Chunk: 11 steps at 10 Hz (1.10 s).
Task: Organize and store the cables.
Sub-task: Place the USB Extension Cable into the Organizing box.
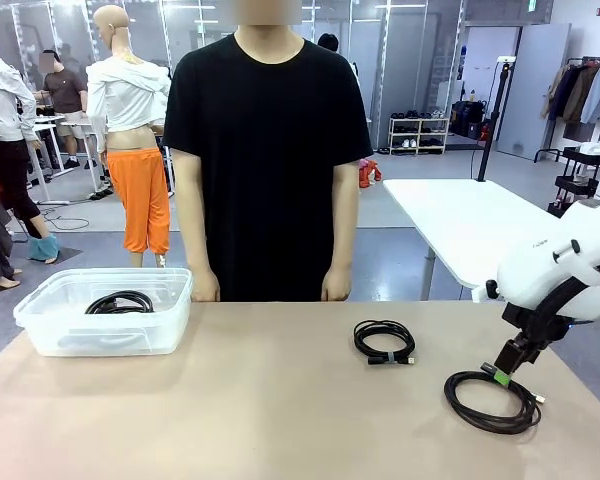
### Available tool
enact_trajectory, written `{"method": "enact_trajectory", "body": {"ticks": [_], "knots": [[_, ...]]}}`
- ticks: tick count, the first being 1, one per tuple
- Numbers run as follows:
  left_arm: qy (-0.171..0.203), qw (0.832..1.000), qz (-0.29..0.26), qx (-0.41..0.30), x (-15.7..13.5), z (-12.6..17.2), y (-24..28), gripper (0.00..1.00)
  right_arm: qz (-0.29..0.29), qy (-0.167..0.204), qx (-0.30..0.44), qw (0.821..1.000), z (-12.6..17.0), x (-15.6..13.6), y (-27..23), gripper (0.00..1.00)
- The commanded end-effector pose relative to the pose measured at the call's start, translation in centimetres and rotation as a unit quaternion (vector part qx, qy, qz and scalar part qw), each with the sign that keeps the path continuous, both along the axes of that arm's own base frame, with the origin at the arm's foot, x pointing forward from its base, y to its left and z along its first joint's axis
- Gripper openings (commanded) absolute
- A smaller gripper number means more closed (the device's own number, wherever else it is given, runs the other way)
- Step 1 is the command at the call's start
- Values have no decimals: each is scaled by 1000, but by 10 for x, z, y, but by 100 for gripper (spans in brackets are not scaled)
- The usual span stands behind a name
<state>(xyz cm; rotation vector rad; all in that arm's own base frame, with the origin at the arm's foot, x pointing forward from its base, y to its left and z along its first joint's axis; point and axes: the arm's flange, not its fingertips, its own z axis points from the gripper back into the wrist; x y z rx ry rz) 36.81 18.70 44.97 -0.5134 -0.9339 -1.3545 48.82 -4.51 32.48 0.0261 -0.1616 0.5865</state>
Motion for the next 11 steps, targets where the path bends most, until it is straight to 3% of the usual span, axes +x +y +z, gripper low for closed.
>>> {"method": "enact_trajectory", "body": {"ticks": [1,5,6,7,8,11], "knots": [[-10,1000,-6,-7,-3,0,-1,100,-8,16,-2,1000,-10,16,3,100],[-10,1000,-6,-7,-3,0,-1,100,-12,28,-10,999,-27,27,3,100],[-10,1000,-6,-7,-3,0,-1,100,-10,27,-9,1000,-26,27,3,62],[-10,1000,-6,-7,-3,0,-1,100,-12,26,-9,1000,-24,26,2,40],[-10,1000,-6,-7,-3,0,-1,100,-12,27,-9,1000,-23,25,2,2],[-10,1000,-6,-7,-3,0,-1,100,-12,41,-15,999,-23,25,7,0]]}}
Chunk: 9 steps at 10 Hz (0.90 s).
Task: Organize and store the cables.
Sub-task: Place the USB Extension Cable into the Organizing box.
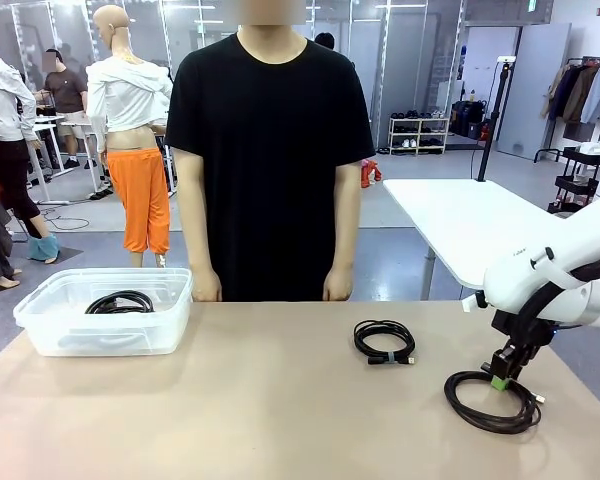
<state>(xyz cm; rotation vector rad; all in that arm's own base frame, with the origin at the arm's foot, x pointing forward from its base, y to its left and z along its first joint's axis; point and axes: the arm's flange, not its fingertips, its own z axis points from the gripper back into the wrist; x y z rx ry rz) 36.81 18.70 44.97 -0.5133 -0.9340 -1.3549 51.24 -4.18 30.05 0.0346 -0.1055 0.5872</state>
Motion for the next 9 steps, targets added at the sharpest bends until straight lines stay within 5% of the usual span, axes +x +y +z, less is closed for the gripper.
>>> {"method": "enact_trajectory", "body": {"ticks": [1,6,9], "knots": [[-10,1000,-6,-7,-3,0,-1,100,-12,13,-13,1000,3,1,5,4],[-10,1000,-6,-7,-3,0,-1,100,-56,35,-11,998,64,-5,27,0],[-10,1000,-6,-7,-3,0,-1,100,-78,16,2,997,100,-20,42,3]]}}
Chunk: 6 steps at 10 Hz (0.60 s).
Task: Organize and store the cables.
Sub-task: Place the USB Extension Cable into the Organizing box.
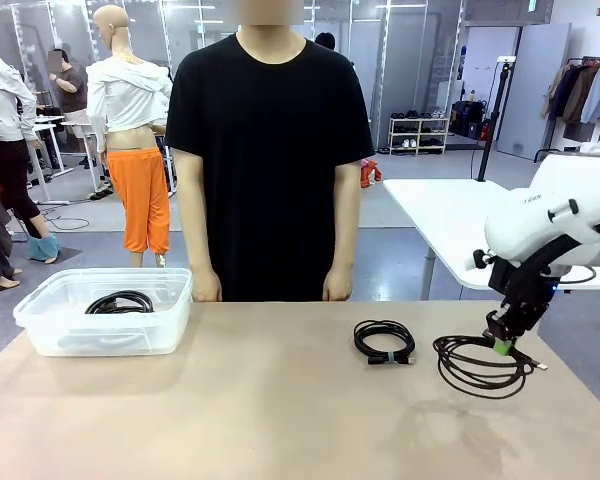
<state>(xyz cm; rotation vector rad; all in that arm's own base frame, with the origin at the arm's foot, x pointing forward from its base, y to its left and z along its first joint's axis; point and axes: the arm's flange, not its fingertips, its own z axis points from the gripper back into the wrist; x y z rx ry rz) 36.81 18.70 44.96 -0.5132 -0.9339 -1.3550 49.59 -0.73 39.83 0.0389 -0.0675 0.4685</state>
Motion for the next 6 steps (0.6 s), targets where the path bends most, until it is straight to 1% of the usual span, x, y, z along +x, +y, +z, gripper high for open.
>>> {"method": "enact_trajectory", "body": {"ticks": [1,2,3,6], "knots": [[-10,1000,-6,-7,-3,0,-1,100,-22,-12,14,1000,4,-9,9,3],[-10,1000,-6,-7,-3,0,-1,100,-42,-19,5,999,7,-15,3,3],[-10,1000,-6,-7,-3,0,-1,100,-5,-6,4,1000,9,-4,4,3],[-10,1000,-6,-7,-3,0,-1,100,-5,-6,4,1000,9,-4,4,3]]}}
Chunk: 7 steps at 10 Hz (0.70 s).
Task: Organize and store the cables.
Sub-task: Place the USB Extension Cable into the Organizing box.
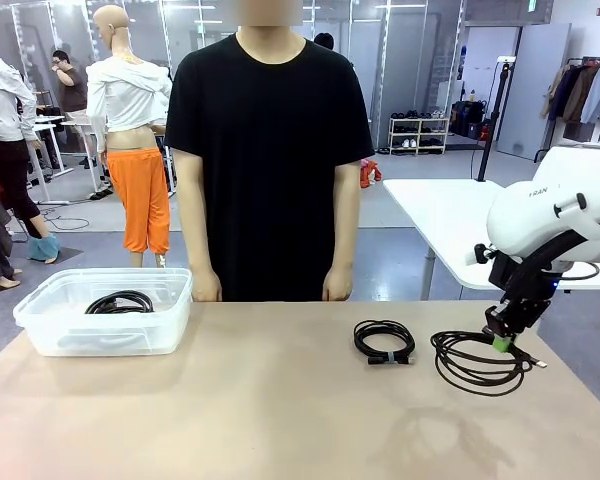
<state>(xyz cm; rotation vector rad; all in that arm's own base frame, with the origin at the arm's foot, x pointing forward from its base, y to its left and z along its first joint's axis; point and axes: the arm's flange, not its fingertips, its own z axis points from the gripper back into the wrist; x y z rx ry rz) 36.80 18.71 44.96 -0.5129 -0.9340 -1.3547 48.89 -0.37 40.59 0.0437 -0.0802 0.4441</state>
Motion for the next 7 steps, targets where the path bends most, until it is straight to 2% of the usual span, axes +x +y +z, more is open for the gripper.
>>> {"method": "enact_trajectory", "body": {"ticks": [1,2,3,5,6,7], "knots": [[-10,1000,-6,-7,-3,0,-1,100,0,-1,0,1000,1,0,0,14],[-10,1000,-6,-7,-3,0,-1,100,-8,-51,26,998,14,0,37,14],[-10,1000,-6,-7,-3,0,-1,100,-8,-83,33,996,19,0,80,14],[-10,1000,-6,-7,-3,0,-1,100,-14,-99,37,994,13,0,163,14],[-10,1000,-6,-7,-3,0,-1,100,10,-93,29,995,9,-2,206,14],[-10,1000,-6,-7,-3,0,-1,100,16,-105,15,994,9,-5,242,14]]}}
